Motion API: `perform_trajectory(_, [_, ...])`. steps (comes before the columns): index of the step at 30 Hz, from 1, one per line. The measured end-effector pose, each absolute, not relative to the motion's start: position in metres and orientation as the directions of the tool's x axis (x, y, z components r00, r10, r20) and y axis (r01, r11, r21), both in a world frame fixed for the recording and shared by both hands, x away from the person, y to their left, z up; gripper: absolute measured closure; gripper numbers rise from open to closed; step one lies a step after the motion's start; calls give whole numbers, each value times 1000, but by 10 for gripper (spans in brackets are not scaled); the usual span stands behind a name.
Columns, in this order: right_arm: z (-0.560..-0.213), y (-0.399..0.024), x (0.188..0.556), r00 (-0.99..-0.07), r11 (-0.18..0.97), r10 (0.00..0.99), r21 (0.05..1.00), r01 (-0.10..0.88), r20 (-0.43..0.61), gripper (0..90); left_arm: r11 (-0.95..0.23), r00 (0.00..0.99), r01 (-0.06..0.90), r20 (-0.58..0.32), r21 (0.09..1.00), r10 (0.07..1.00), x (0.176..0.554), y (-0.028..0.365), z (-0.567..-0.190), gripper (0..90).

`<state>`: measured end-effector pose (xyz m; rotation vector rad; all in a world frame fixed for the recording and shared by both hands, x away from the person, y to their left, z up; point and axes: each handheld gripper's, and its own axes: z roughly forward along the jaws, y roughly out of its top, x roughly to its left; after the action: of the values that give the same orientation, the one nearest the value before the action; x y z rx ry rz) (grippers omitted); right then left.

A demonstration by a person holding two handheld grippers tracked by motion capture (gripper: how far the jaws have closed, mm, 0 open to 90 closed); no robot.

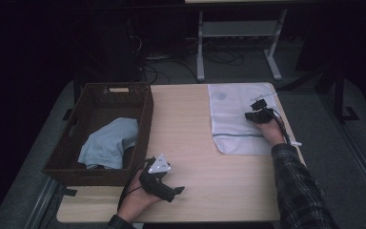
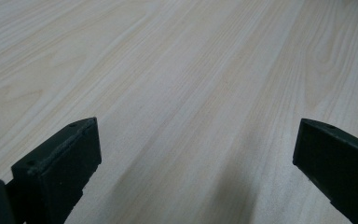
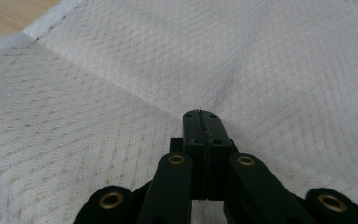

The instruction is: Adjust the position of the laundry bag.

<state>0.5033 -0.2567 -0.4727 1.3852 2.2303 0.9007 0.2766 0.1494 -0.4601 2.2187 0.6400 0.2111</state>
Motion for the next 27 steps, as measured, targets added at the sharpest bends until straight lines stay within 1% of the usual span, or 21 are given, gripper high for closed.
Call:
perform_trajectory(7, [-472, -255, 496, -456, 322, 890, 675, 664, 24, 896, -558, 859, 373, -48, 741, 510, 276, 150, -460, 7])
perform_trajectory(9, [-471, -255, 493, -469, 341, 883, 667, 662, 14, 896, -559, 859, 373, -49, 740, 509, 276, 150, -460, 7])
perform_trajectory(16, [-470, -257, 488, -470, 341, 882, 661, 668, 20, 895, -561, 859, 372, -47, 740, 509, 276, 149, -460, 7])
perform_trajectory(27, [-468, -253, 472, -486, 381, 874, 644, 664, -16, 896, -570, 859, 365, -32, 736, 510, 276, 149, -460, 7])
